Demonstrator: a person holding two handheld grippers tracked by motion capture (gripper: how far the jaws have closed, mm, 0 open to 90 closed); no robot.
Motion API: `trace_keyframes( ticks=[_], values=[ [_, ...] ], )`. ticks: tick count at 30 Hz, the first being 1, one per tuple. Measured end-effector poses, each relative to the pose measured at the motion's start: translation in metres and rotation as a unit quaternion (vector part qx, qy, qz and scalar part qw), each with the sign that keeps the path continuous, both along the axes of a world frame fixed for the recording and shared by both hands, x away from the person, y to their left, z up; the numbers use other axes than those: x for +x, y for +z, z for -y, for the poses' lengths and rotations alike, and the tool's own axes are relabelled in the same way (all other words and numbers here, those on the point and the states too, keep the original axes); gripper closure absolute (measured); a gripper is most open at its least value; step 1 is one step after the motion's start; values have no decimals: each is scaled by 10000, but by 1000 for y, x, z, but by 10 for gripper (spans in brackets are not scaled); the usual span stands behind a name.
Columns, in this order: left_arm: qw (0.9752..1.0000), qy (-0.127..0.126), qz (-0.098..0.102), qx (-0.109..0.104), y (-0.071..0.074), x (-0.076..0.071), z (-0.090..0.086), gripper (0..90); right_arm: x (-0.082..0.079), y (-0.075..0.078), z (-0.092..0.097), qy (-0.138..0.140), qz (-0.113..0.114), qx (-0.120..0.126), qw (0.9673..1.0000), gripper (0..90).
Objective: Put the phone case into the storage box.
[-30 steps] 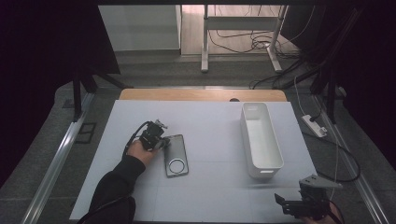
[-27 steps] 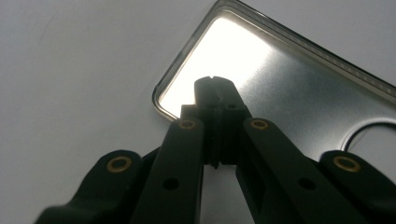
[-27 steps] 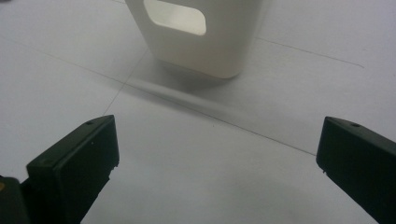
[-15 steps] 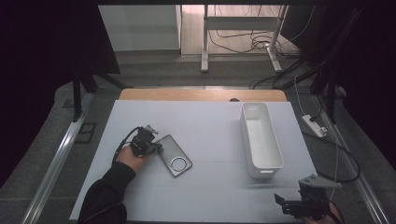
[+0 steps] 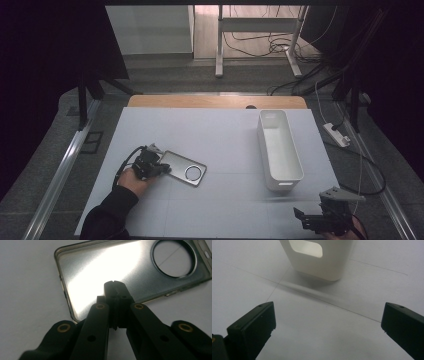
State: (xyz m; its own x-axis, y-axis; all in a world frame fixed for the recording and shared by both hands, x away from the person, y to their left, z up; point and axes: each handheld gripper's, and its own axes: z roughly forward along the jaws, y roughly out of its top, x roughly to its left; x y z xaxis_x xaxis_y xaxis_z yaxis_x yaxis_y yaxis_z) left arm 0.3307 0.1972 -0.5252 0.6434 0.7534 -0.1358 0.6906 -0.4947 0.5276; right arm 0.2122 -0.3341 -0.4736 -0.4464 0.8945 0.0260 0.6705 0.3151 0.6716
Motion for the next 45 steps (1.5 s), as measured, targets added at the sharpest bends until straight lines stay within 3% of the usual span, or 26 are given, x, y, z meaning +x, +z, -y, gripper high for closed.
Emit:
trace_keyframes(
  ticks=[9,24,38,45],
  values=[
    [9999,-132,-57,-61,0,-21,7,890,0,0,-1,15,-11,-23,10000,0],
    [9994,-229,-187,-161,1,-45,26,890,0,0,-1,50,9,-55,10000,0],
    [9988,-283,-295,-257,2,-50,53,890,0,0,-2,61,-7,-69,10000,0],
    [9990,-269,-273,-211,4,-49,52,889,0,0,-2,58,-5,-68,10000,0]
  ],
)
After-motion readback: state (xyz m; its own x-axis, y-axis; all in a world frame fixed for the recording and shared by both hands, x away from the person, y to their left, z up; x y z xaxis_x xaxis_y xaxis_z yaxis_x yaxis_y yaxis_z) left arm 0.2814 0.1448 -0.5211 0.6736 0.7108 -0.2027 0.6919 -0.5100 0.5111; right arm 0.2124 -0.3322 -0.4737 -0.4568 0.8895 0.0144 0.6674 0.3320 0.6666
